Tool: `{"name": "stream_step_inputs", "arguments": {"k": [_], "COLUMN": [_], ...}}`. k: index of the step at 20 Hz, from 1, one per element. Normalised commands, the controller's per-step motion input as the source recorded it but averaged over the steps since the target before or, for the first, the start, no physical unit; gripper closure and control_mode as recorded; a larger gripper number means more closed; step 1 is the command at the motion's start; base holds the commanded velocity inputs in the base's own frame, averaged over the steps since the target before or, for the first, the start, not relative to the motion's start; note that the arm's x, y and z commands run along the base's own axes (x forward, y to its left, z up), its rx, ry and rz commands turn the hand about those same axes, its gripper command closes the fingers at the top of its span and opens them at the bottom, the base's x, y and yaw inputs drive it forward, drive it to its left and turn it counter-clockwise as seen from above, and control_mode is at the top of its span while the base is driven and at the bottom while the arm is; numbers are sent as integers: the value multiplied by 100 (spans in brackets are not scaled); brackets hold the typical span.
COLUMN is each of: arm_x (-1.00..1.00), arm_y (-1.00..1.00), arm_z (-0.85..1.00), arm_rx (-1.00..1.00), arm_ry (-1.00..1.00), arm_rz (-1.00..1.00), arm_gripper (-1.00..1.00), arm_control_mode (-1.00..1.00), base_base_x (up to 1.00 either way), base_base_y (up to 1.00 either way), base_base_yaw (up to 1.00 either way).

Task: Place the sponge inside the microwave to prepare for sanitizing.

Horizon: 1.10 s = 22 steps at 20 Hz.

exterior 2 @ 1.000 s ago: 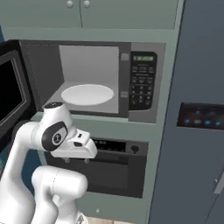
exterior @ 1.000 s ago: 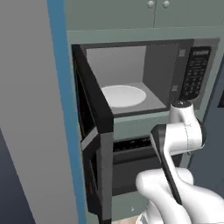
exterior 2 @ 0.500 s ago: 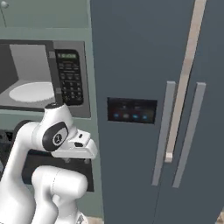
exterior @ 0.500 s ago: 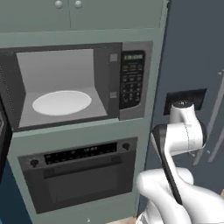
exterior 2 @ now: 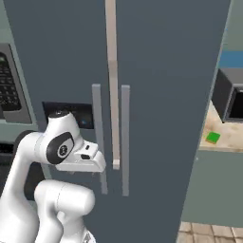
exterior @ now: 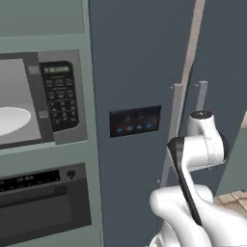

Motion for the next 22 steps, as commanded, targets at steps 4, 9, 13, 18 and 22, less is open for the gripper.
{"name": "stream_step_inputs", "arguments": {"k": [4, 9, 13, 18, 22], "arm_x": [0, 0, 0, 0, 0], "arm_y": [0, 0, 0, 0, 0], "arm_z": [0, 0, 0, 0, 0], "arm_rx": [0, 0, 0, 0, 0], "arm_ry": [0, 0, 0, 0, 0], "arm_rz": [0, 0, 0, 0, 0], "arm_gripper": [-100, -100, -100, -100, -100], "arm_control_mode": [100, 100, 100, 100, 100], "base_base_x": [2, 7, 5, 29, 34], "base_base_y": [-100, -100, -100, -88, -46], "base_base_yaw": [0, 0, 0, -2, 0]}}
